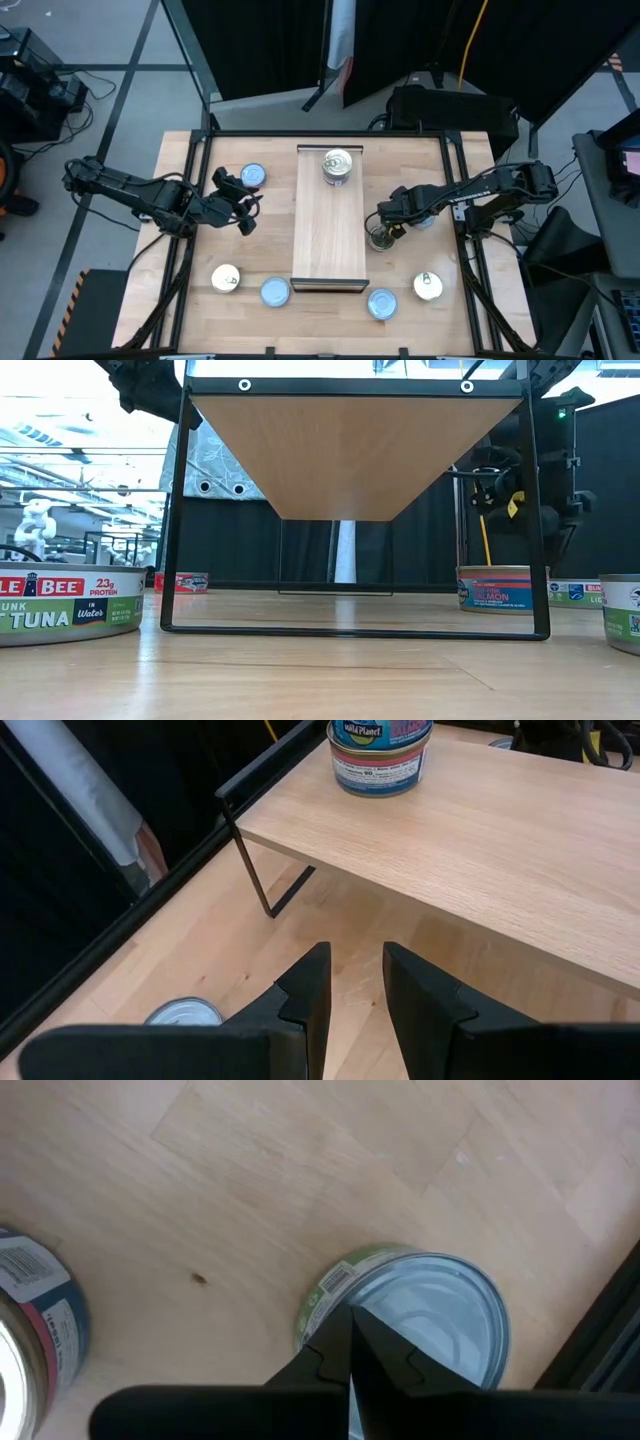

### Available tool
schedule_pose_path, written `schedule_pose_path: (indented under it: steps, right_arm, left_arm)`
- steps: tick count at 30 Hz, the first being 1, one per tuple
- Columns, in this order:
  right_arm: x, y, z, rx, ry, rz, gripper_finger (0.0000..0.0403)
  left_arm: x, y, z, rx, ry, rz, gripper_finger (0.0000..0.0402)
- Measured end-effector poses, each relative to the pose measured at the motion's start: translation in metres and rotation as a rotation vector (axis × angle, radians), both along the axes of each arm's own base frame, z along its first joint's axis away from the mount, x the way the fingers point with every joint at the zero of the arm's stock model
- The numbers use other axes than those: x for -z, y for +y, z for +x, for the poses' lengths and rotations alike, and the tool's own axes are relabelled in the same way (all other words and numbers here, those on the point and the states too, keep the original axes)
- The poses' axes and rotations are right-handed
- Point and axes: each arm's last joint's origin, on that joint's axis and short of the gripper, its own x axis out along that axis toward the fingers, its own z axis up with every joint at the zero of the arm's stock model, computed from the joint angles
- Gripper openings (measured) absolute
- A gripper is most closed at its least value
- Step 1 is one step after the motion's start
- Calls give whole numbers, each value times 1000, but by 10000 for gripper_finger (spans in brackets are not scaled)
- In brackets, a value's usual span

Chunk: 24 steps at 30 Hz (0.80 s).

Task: Stack canned seafood by type on shelf
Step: Put the green white tuna can on the shelf

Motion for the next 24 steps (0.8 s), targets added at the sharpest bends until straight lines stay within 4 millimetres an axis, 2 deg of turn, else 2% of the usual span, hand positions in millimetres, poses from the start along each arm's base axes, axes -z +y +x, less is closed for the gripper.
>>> schedule_pose_path:
  steps: [24]
  right_arm:
    - [0,0,4,-52,-25,-2,0]
  left_arm:
    - [0,0,0,0,0,0,97]
